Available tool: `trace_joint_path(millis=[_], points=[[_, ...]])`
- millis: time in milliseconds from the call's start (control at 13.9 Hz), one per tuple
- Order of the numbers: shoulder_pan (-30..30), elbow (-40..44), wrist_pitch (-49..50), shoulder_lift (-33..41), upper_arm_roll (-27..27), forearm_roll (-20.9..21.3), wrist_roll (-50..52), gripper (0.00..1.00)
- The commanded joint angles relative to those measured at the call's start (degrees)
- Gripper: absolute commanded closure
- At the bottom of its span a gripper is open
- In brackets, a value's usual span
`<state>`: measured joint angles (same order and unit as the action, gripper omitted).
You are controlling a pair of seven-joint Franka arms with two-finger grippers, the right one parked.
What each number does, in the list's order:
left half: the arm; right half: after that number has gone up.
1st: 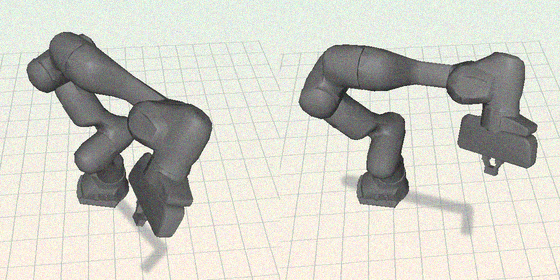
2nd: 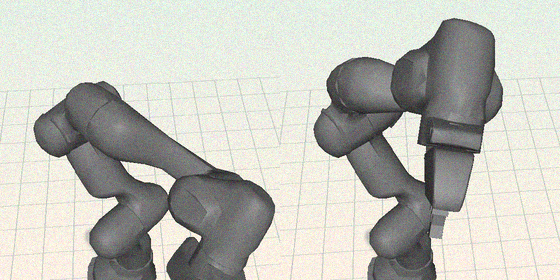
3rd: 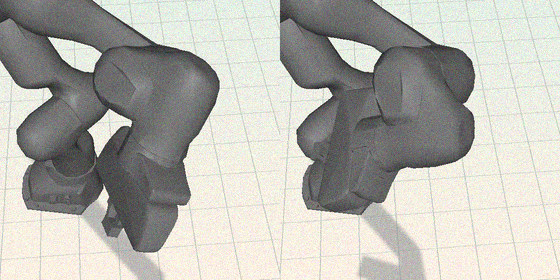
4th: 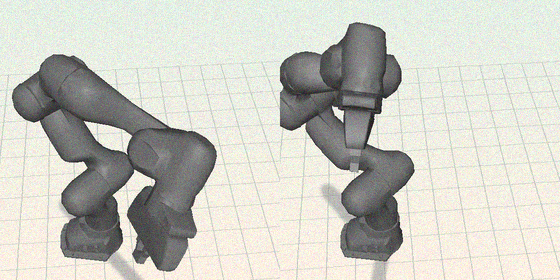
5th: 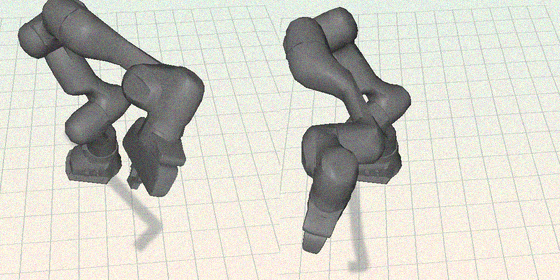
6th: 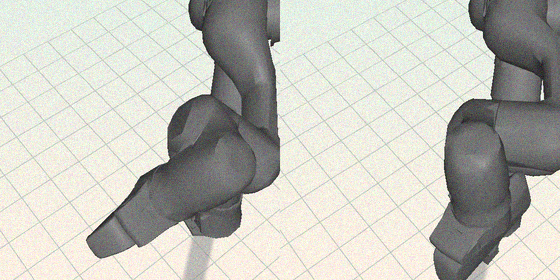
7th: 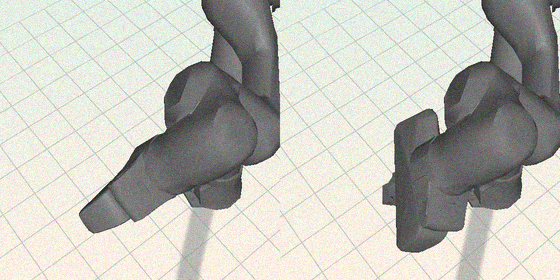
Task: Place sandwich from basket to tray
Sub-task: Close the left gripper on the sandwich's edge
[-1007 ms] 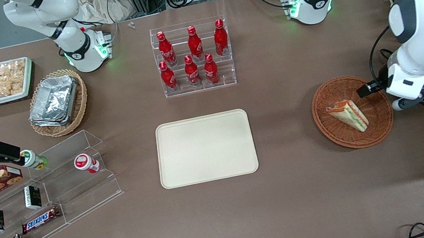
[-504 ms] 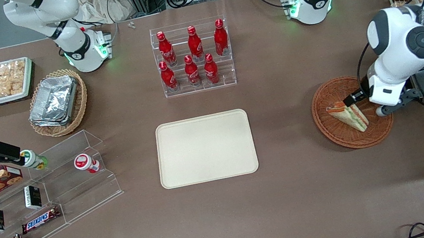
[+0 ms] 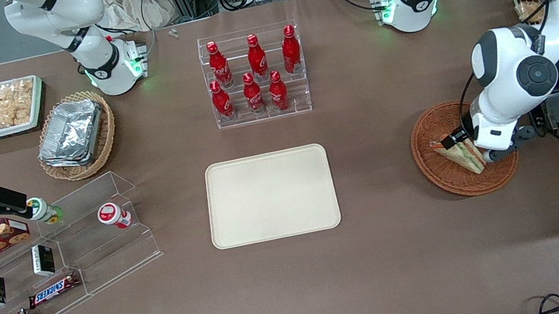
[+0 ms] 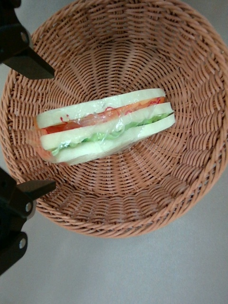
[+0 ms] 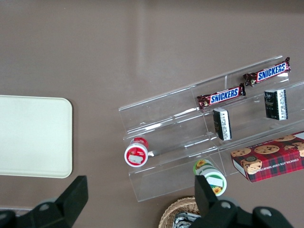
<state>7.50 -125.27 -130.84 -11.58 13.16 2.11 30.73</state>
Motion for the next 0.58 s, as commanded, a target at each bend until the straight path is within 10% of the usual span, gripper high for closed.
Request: trace_joint_path(millis=[0,288,504], points=[[0.3,-1.4,-2.0,-0.2,-0.1,0.4,1.4,0.07],[0.4,-1.9,-5.2,-1.3,-0.3,0.7,5.3,0.24],[0.4,-1.8,-5.3,-1.5,-0.3,1.0,7.7,0.58]])
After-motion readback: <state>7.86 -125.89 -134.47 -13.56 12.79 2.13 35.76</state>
